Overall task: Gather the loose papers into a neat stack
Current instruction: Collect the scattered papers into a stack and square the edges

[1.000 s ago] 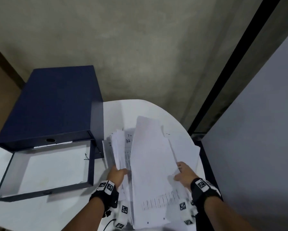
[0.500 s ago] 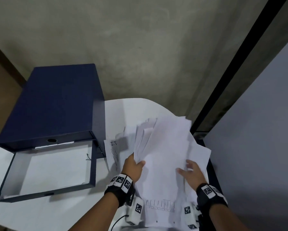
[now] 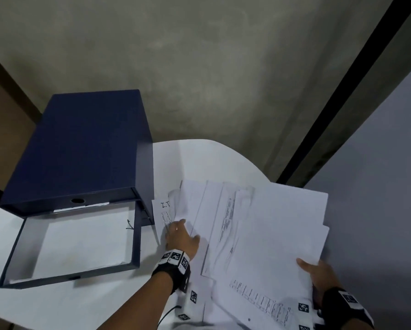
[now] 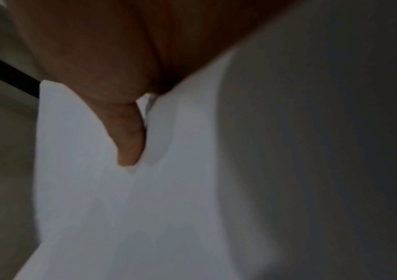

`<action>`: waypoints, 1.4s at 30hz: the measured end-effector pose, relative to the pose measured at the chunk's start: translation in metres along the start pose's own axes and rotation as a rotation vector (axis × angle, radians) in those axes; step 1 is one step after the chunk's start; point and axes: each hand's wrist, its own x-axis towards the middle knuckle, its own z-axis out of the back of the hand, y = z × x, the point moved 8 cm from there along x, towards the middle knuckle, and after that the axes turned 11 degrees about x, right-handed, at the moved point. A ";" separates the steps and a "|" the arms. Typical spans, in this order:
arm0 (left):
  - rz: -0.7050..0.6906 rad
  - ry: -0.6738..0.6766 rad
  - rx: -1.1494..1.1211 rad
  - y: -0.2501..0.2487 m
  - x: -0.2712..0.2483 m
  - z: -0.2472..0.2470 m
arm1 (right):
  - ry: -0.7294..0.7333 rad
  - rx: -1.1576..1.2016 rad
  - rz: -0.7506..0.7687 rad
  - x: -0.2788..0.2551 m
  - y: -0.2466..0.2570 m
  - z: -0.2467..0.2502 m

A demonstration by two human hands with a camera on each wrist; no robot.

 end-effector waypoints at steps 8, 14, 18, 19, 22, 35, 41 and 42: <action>-0.034 0.107 0.187 -0.002 -0.002 -0.020 | 0.022 -0.171 -0.043 0.005 -0.025 -0.037; 0.021 0.247 0.105 -0.003 0.000 -0.020 | 0.115 -0.286 -0.068 -0.002 -0.028 -0.065; 0.033 0.224 -0.029 -0.008 -0.002 -0.017 | 0.158 -0.225 -0.070 -0.010 -0.022 -0.068; 0.052 0.192 -0.077 -0.008 -0.002 -0.013 | 0.142 -0.215 -0.064 -0.010 -0.018 -0.065; 0.039 0.035 -0.107 -0.014 -0.002 0.011 | 0.105 -0.213 -0.029 -0.003 -0.013 -0.057; -0.367 -0.670 0.018 -0.105 -0.060 0.204 | 0.087 -0.512 0.033 0.000 -0.014 -0.072; -0.521 -0.847 -0.221 -0.112 -0.099 0.254 | 0.098 -0.547 0.025 -0.005 -0.005 -0.076; -0.517 -0.843 -0.315 -0.112 -0.103 0.259 | 0.105 -0.522 0.021 -0.005 -0.004 -0.076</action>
